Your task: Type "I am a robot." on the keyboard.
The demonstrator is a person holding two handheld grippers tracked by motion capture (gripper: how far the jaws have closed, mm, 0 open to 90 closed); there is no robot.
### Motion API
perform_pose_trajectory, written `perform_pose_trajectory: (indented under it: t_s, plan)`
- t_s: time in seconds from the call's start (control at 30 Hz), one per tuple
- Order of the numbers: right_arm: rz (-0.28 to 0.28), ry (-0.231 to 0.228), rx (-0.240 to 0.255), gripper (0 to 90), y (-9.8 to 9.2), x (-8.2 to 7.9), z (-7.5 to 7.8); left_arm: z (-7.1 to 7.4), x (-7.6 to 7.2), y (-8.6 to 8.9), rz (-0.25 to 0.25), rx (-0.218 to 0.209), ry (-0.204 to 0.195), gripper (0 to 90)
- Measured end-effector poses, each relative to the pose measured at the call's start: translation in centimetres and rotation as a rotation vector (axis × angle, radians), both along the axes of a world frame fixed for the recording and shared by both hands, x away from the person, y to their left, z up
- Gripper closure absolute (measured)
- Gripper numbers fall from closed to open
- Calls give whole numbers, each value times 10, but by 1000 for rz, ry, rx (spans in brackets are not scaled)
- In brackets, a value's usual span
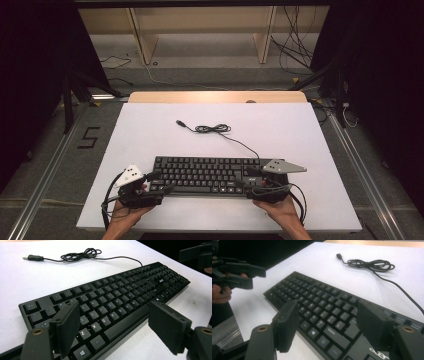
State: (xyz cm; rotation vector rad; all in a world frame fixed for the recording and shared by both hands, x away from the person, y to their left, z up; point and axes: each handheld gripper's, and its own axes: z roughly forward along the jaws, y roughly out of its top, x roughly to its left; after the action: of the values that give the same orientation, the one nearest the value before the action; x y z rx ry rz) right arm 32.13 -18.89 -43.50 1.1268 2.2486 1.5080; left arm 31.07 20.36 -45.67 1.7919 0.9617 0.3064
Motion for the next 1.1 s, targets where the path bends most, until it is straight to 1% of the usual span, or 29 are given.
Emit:
perform_pose_trajectory:
  t_s: [0.1, 0.3, 0.4, 0.5, 0.73, 0.83, 1.1]
  plan:
    - [-5, -10, -12, 343, -3, -3, -1, 0, 0, 0, -1, -1, 4, 248]
    - [-19, -18, 6, 325, -14, -9, -2, 0, 0, 0, -3, -2, 11, 244]
    - [-29, -18, 4, 314, -19, -12, -3, -1, 1, 0, -5, -7, 20, 237]
    - [-37, -22, 4, 311, -24, -15, -5, -1, 0, 0, -7, -7, 18, 235]
    - [-54, -28, 1, 307, -34, -22, -7, 0, 0, 0, -11, -20, 25, 234]
    - [-60, -31, -10, 303, -37, -23, -9, -1, 0, 0, -14, -21, 27, 234]
    - [-74, -42, -2, 296, -41, -23, -9, -1, -2, -1, -23, -21, 29, 233]
